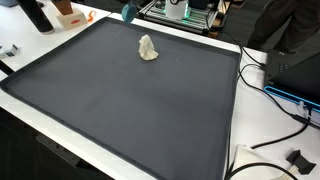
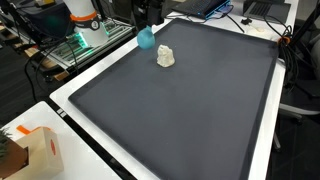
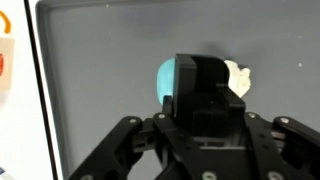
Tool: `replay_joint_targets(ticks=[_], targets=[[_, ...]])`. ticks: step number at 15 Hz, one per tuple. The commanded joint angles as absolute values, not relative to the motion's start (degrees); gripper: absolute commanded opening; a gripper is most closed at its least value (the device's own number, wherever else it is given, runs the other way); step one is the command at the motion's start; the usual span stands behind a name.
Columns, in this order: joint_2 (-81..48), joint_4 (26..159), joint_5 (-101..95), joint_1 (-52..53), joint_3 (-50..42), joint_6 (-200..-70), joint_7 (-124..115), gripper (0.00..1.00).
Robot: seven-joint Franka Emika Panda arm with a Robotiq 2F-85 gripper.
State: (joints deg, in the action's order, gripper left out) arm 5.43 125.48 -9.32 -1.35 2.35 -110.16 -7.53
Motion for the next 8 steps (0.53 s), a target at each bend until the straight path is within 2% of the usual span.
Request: replay_joint_targets(ticks=[1,8], targets=[[3.7,126.7,-19.8,-0.4,3.3,-115.3,-14.3,0.25],[-0.8,129.1,-35.2,0.6,2.8,-125.2,-30.6,0.25]])
